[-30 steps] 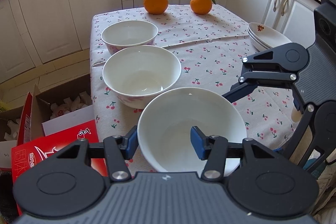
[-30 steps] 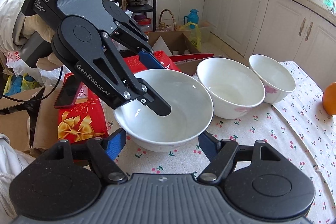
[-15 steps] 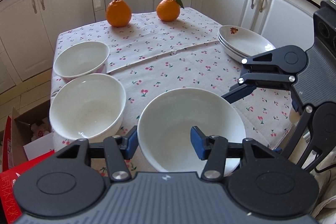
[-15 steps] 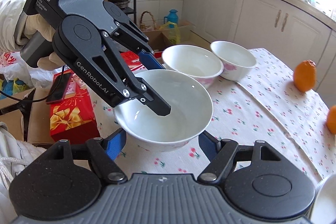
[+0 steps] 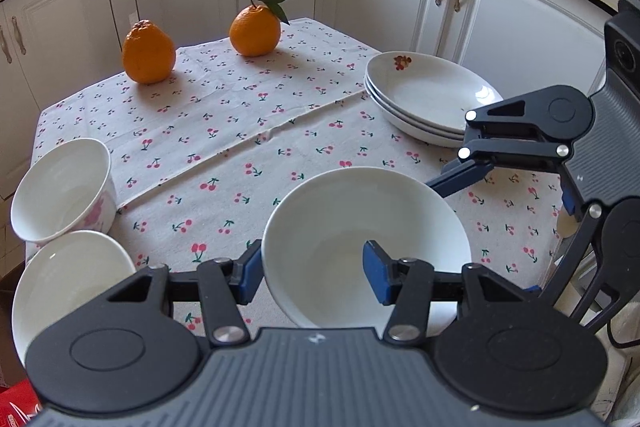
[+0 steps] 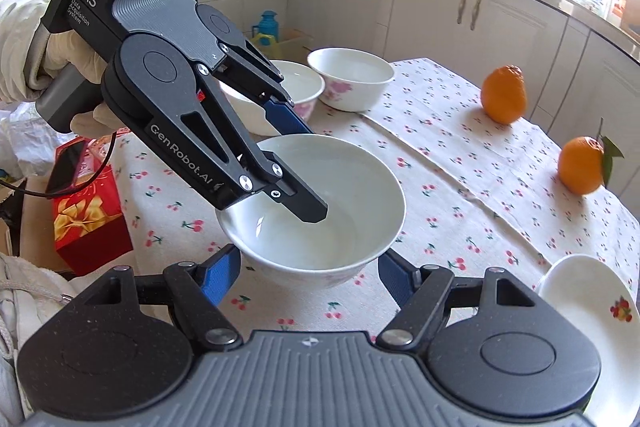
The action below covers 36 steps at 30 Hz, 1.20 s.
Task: Organize plates and bowls
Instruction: 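Carry the white bowl with the left tool and set it beside the other bowls, then open the left tool and withdraw it from the bowl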
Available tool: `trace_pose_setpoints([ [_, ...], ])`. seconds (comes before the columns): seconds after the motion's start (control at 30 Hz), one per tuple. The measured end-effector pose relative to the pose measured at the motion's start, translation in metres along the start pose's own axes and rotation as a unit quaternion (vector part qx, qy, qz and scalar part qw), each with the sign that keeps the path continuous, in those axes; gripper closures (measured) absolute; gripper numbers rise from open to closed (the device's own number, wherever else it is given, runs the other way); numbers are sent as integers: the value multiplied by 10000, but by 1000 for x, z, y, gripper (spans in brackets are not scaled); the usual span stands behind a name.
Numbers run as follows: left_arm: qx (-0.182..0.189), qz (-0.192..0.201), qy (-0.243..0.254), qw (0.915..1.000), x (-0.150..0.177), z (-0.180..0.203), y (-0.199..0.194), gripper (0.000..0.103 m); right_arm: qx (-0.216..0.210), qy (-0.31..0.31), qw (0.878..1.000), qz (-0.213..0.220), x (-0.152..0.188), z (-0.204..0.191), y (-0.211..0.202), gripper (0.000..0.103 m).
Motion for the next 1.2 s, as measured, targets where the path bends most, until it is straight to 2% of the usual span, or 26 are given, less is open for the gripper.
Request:
trace_pose_setpoints([
  [0.3,115,-76,-28,9999,-9,0,22,51,83,209,9997,-79,9,15,6,23],
  [0.67,46,-6,22,10000,-13,0,31,51,99,387,9992,-53,13,24,11,23],
  [0.73,40,49,58,10000,-13,1,30,44,70,399,9992,-34,13,24,10,20],
  [0.8,-9,168,114,9998,-13,3,26,22,29,434,9991,11,13,24,9,10],
  [0.83,-35,242,162,9996,-12,4,24,18,41,436,9990,76,13,24,8,5],
  [0.97,-265,454,329,9981,-11,7,13,10,33,408,9990,179,10,21,2,2],
  [1.1,-308,607,280,9973,-7,5,1,10,71,371,9990,227,8,18,-2,1],
  [1.2,-505,776,256,9954,-1,4,-12,8,91,393,9988,266,6,16,-5,0],
])
Point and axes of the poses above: each gripper's, at about its wrist camera, not at the fingertips, and y roughly the way its jaws point, z to its right, x to its underside, the point moved 2 cm from there along y, roughly the way its jaws point, and after that the axes turned 1 degree about -y, right-handed, at the moved point
